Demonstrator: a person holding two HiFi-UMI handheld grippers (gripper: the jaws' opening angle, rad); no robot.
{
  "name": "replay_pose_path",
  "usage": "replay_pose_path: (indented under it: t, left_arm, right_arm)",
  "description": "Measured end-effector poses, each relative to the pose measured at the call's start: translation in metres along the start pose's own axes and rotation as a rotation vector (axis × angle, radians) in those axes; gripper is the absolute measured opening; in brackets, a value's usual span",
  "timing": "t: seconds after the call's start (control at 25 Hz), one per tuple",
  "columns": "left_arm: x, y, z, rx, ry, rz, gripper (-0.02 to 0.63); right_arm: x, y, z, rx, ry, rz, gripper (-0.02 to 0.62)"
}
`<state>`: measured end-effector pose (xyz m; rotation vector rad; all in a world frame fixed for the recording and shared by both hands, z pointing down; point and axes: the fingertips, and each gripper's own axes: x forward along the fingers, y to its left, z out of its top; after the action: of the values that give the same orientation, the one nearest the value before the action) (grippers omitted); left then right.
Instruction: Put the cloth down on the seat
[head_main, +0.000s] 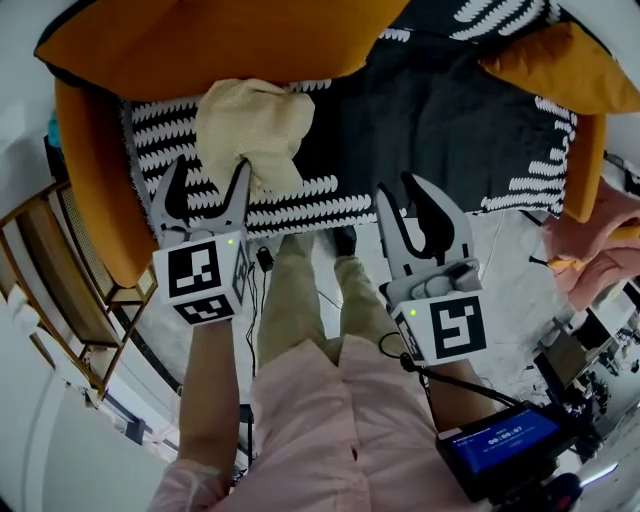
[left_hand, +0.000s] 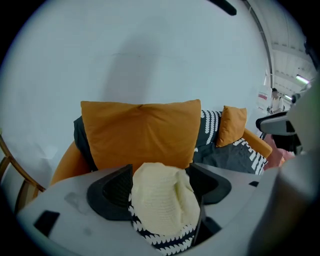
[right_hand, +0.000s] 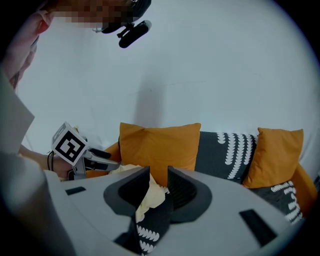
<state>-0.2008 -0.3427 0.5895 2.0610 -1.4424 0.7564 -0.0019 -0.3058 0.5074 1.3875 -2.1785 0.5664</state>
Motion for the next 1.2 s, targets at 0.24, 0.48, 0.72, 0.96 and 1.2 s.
replay_pose_path:
  t: [0.24, 0.48, 0.72, 0.96, 1.2]
  left_arm:
    - [0.001, 0.006, 0.009, -0.011, -0.036, 0.017, 0.333]
    - [-0.04, -0.002, 0.035, -0.007, -0.13, 0.052, 0.333]
    - [-0.092, -0.021, 0.063, -0.001, -0.277, 0.082, 0.308]
    - [-0.182, -0.048, 0.114, 0.039, -0.531, 0.192, 0.174]
    - [-0.254, -0.086, 0.136, 0.031, -0.619, 0.27, 0.065]
  right_arm:
    - [0.012, 0.003, 0.002, -0.011, -0.006, 0.018, 0.112]
    - [-0.008, 0.009, 0.027, -0.045, -0.082, 0.031, 0.112]
    - [-0.021, 0.01, 0.053, -0.087, -0.184, 0.05, 0.112]
    - [-0.07, 0.02, 0.117, -0.156, -0.389, 0.071, 0.106]
    - [-0.131, 0.027, 0.148, -0.201, -0.481, 0.085, 0.087]
